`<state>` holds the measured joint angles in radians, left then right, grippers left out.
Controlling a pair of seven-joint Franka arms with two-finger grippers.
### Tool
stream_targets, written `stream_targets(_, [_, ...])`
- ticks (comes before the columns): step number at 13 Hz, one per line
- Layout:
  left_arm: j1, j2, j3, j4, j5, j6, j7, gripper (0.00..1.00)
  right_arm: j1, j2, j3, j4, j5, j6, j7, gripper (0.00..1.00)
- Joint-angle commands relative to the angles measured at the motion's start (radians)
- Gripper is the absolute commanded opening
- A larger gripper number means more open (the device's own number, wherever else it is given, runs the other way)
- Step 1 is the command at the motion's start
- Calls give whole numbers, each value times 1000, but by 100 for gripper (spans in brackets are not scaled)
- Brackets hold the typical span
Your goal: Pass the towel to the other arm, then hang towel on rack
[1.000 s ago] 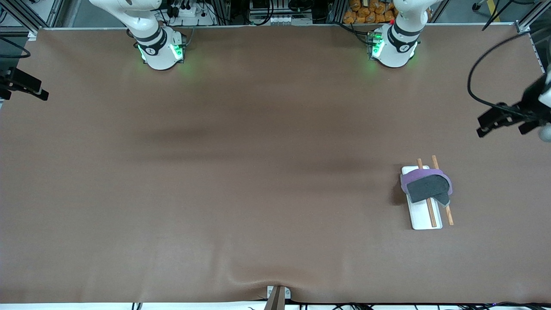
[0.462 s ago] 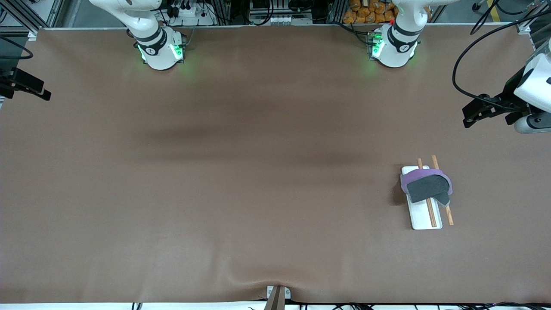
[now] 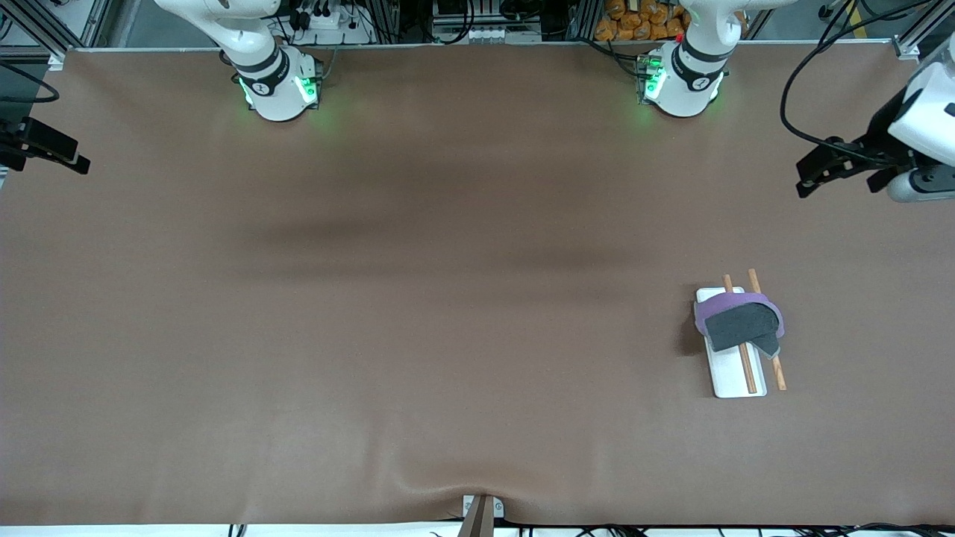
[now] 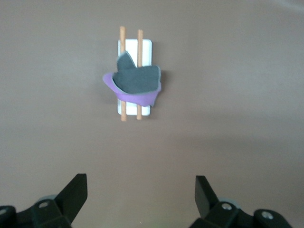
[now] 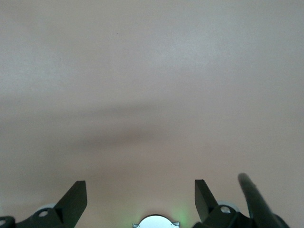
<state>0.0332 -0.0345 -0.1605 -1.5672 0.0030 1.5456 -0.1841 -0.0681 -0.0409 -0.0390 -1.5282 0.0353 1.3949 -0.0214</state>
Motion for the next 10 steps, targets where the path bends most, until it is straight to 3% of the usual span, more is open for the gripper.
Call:
stream_targets(1, [-25, -50, 24, -47, -18, -33, -8, 100, 5, -8, 1, 0, 0, -5, 18, 100])
stream_targets(10, [-44, -44, 26, 4, 48, -104, 2, 100, 4, -8, 1, -6, -3, 3, 18, 100])
